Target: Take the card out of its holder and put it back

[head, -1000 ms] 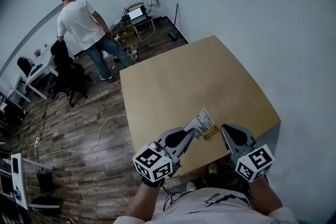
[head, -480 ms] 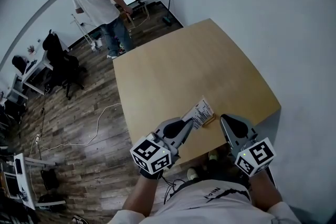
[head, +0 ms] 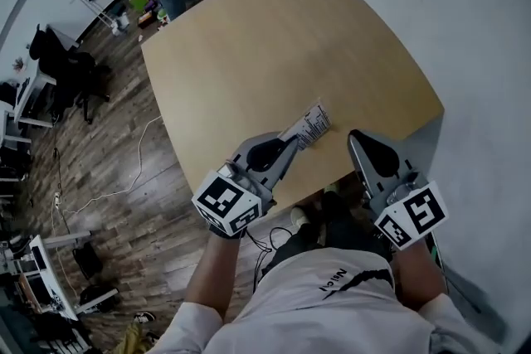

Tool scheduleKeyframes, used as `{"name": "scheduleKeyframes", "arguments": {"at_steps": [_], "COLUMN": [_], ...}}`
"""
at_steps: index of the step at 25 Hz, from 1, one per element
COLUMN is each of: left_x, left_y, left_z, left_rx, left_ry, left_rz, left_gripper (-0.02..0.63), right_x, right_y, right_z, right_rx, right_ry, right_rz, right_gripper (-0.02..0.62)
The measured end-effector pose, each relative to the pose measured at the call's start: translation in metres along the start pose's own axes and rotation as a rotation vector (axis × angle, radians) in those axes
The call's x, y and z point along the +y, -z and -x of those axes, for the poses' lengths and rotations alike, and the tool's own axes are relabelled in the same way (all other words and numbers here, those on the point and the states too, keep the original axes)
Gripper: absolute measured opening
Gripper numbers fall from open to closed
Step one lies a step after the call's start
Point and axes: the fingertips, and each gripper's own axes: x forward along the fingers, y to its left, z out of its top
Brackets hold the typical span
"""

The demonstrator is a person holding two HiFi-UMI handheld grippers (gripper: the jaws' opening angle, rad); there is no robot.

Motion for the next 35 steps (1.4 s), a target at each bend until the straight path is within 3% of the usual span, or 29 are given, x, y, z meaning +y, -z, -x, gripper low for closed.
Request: {"name": "scheduleKeyframes", "arguments": {"at_steps": [9, 18, 25, 35], "left_x": [0.038, 0.065, 0.088, 0.095], "left_y": [0.072, 0.120, 0.167, 0.181], "left_z": [-0.033, -0.041, -0.060, -0.061], "left_rx": [0.038, 0.061, 0.090, 0.104], "left_ry": [0.040, 0.058, 0.044, 0.048], "left_rz": [0.026, 0.054, 0.068, 0.047], "left_gripper": [0.025, 0.025, 0.025, 0.025], "right_x": [-0.027, -0.032, -0.051, -0.052], "right_y": [0.045, 0.080, 0.111, 0.125], "right_z": [-0.005, -0.012, -0.020, -0.018], "right_rx": [0.031, 0.084, 0.126, 0.163], "right_ry": [0.014, 0.017, 0.014, 0.025], "right_rz": [-0.048, -0.084, -0.108, -0.116], "right_gripper": [0.013, 0.012, 0.012, 0.012]}}
